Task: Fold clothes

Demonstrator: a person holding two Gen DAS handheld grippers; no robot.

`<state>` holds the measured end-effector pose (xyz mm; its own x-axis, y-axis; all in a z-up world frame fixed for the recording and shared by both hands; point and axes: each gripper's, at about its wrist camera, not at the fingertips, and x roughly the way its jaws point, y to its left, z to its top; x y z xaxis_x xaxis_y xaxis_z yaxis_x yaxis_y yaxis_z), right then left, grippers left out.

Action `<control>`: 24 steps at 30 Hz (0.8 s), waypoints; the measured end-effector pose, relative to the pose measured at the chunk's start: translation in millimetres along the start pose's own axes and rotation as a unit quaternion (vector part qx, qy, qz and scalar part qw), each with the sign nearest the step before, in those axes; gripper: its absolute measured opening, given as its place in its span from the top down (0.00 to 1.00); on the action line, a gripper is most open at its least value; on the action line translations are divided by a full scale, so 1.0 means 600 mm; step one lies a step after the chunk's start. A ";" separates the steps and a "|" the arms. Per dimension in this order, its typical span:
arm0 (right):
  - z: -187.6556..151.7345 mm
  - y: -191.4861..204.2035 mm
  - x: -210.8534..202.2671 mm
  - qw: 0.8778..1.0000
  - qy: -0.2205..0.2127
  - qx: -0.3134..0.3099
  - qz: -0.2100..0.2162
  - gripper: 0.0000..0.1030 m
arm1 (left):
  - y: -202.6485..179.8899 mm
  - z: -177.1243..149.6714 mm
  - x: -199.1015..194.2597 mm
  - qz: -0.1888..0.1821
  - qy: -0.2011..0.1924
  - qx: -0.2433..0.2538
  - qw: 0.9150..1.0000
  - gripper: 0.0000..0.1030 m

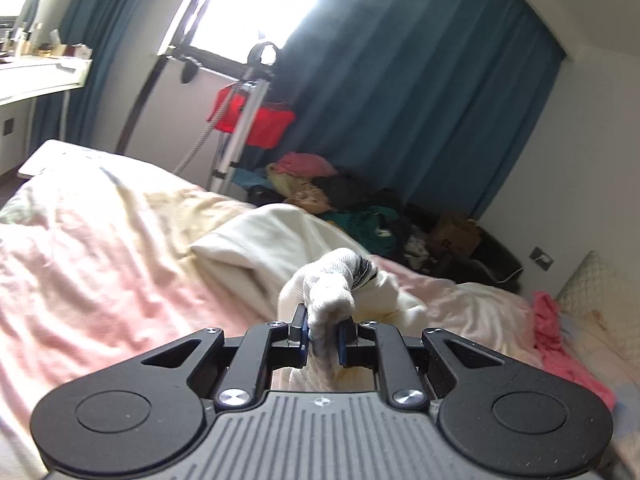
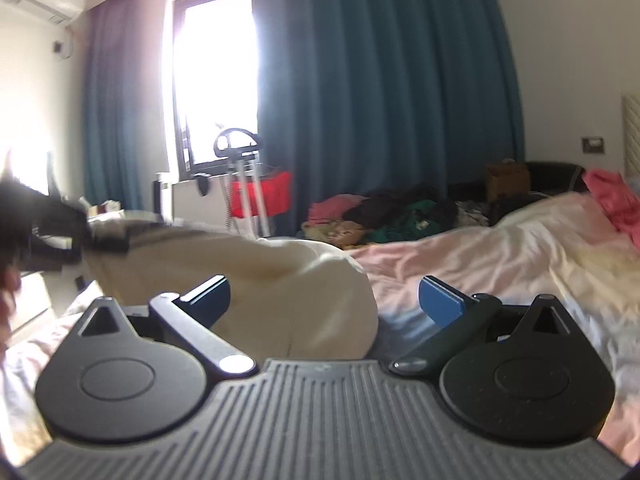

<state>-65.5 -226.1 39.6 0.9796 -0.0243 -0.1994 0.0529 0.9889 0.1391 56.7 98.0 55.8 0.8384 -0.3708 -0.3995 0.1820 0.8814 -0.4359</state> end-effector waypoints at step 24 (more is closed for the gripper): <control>-0.172 0.030 0.159 0.982 0.191 0.004 0.002 0.54 | 0.118 -0.010 0.078 0.013 0.028 -0.018 0.999 0.86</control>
<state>8.7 -195.3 -76.8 0.8362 0.0370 -0.5471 0.0524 0.9878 0.1469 105.8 141.6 1.6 0.8125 -0.3643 -0.4552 0.1409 0.8803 -0.4530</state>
